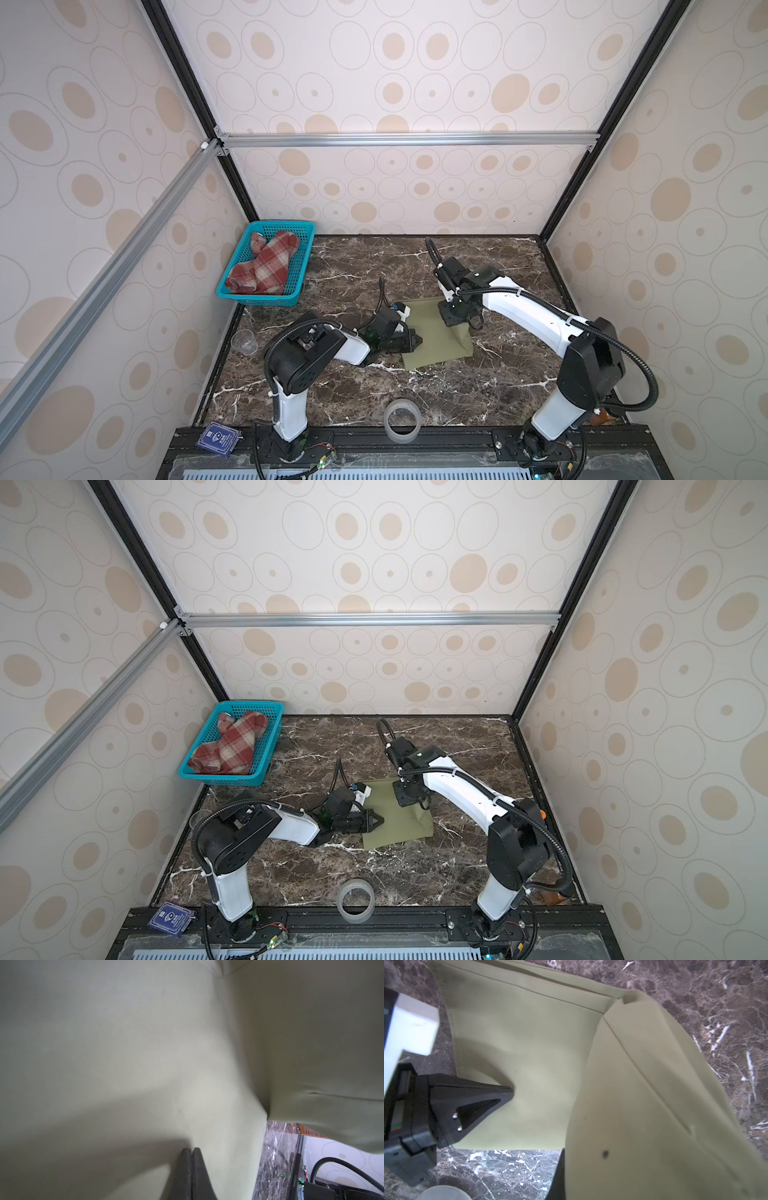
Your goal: Fold and stack the skirts
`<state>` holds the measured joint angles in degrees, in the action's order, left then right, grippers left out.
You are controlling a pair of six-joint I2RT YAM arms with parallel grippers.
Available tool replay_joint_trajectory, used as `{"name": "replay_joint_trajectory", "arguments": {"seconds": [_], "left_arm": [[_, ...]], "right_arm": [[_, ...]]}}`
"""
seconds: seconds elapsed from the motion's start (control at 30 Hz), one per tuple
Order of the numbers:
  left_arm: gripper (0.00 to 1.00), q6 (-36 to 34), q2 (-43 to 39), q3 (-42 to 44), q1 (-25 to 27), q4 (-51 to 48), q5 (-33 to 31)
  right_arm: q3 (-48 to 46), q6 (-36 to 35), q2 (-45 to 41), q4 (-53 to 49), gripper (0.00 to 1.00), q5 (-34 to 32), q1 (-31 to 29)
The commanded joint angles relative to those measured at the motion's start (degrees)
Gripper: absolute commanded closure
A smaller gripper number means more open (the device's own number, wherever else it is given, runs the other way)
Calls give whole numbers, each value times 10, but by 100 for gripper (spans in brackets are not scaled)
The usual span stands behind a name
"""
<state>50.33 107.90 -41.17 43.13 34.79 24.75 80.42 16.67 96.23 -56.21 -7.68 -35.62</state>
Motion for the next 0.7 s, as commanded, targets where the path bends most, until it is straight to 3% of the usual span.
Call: {"name": "replay_joint_trajectory", "arguments": {"seconds": [0.0, 0.13, 0.43, 0.67], "left_arm": [[100, 24, 21, 9, 11, -15, 3], [100, 21, 7, -2, 11, -32, 7], [100, -70, -101, -68, 0, -247, -39], [100, -121, -136, -46, -26, -303, -61]], "right_arm": [[15, 21, 18, -9, 100, -16, -19], [23, 26, 38, -14, 100, -26, -35], [20, 29, 47, -17, 100, -33, -42], [22, 28, 47, -23, 100, -35, -44]]}}
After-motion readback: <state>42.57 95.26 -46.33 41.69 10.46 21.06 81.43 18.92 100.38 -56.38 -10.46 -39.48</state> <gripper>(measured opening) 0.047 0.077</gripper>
